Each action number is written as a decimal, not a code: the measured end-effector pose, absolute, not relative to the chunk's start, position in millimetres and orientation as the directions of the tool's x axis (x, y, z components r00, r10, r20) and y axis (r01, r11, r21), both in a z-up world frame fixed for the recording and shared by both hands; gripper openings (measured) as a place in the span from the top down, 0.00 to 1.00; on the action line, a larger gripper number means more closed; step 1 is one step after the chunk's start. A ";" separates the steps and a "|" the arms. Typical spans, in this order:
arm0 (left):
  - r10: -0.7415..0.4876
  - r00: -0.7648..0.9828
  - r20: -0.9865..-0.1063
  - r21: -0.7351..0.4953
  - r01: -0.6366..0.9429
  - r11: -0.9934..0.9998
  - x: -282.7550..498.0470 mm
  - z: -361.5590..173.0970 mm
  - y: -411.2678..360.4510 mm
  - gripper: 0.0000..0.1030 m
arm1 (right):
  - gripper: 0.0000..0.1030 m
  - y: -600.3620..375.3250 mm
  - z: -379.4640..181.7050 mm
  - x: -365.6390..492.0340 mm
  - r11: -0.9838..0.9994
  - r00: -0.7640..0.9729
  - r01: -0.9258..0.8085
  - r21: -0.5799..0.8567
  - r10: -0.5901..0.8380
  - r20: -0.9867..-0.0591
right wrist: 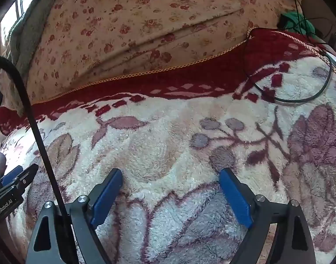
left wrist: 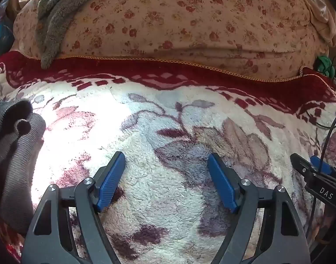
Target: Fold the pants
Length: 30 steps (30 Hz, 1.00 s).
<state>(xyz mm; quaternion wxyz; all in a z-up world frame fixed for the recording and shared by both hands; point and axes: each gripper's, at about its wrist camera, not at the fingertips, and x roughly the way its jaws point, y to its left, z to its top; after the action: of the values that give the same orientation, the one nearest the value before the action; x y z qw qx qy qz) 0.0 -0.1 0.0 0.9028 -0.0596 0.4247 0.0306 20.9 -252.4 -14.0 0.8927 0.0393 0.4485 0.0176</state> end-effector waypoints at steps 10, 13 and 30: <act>0.004 0.637 -0.771 -0.082 -0.106 0.991 0.0 0.2 -0.3 0.24 | 0.14 -253.4 -16.0 20.4 0.995 0.600 0.004 0.096 0.075 -0.797; 0.003 0.637 -0.771 -0.083 -0.106 0.991 0.0 0.0 -0.1 0.24 | 0.14 -253.3 -16.0 20.4 0.995 0.600 0.004 0.096 0.074 -0.797; 0.006 0.637 -0.771 -0.080 -0.106 0.991 0.0 -0.1 -0.4 0.24 | 0.14 -253.1 -16.1 20.4 0.995 0.600 0.004 0.095 0.074 -0.797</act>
<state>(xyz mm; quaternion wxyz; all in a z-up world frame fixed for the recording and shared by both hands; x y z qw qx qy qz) 0.0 -0.4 -0.1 0.9027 -0.0589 0.4251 0.0309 20.4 -253.1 -16.1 0.8934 0.0434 0.4468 0.0195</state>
